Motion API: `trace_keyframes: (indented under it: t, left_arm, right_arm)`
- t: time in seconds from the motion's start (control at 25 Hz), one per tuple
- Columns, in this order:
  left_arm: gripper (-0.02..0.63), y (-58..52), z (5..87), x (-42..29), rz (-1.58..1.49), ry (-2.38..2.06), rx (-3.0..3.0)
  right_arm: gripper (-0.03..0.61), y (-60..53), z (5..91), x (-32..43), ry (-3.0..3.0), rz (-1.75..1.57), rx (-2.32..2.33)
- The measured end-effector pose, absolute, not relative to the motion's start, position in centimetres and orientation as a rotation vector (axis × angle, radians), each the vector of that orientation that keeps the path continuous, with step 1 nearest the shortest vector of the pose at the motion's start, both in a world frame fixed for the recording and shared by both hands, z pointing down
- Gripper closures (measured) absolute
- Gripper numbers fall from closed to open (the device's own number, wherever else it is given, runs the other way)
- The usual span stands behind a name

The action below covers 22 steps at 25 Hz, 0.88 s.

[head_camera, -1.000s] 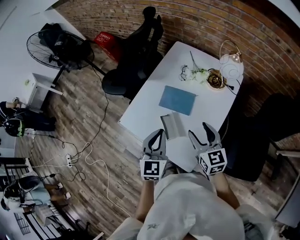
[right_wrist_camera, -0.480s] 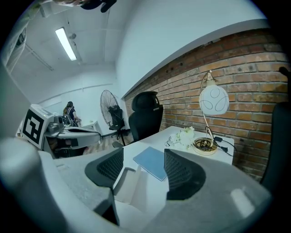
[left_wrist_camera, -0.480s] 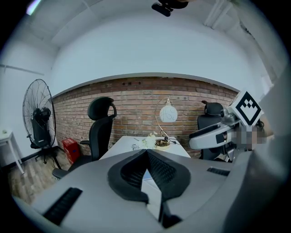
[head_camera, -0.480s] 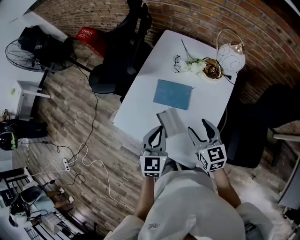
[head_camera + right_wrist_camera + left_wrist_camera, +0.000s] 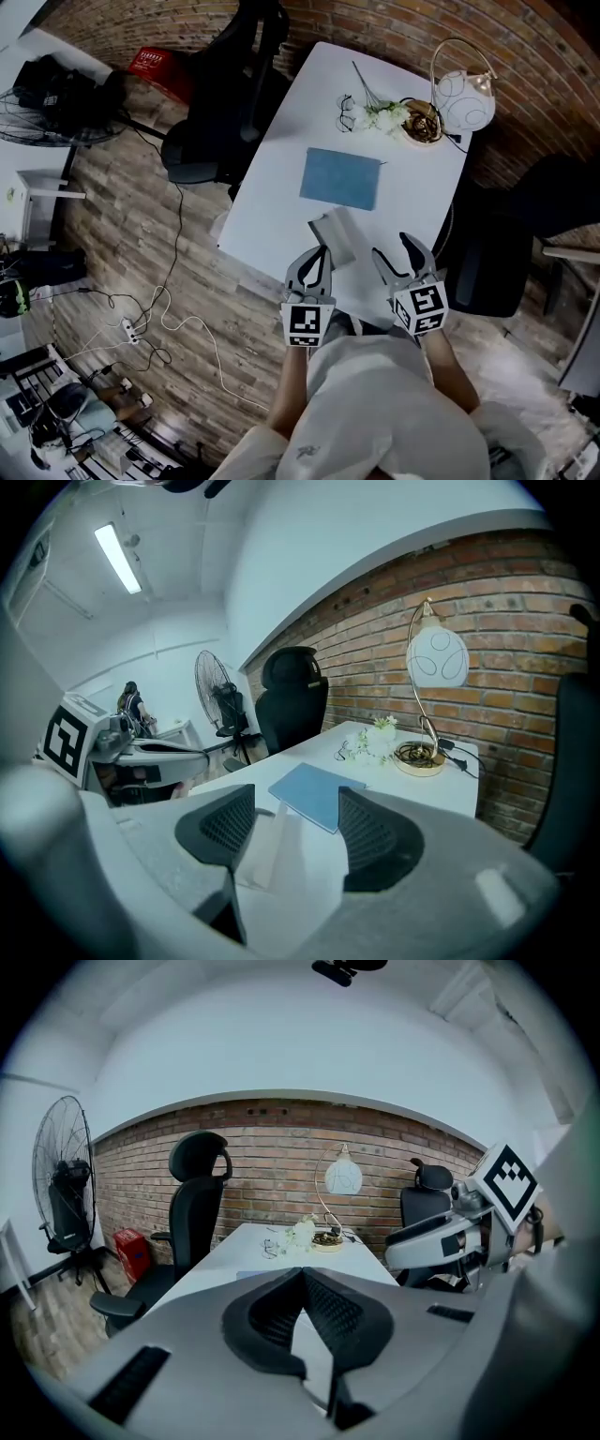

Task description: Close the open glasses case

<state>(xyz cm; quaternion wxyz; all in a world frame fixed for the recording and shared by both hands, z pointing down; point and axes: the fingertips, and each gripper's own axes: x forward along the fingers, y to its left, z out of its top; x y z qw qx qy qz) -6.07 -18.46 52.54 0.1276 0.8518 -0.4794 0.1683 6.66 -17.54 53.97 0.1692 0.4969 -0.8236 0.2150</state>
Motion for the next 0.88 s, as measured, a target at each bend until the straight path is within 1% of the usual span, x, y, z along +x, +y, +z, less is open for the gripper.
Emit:
trace_keyframes:
  t: [0.88]
  left_arm:
    - [0.609,-18.0,60.0,-4.4,0.607,-1.241,2.395]
  right_arm:
    - [0.298,-17.6,60.1,6.4,-2.244,0.680,1.386]
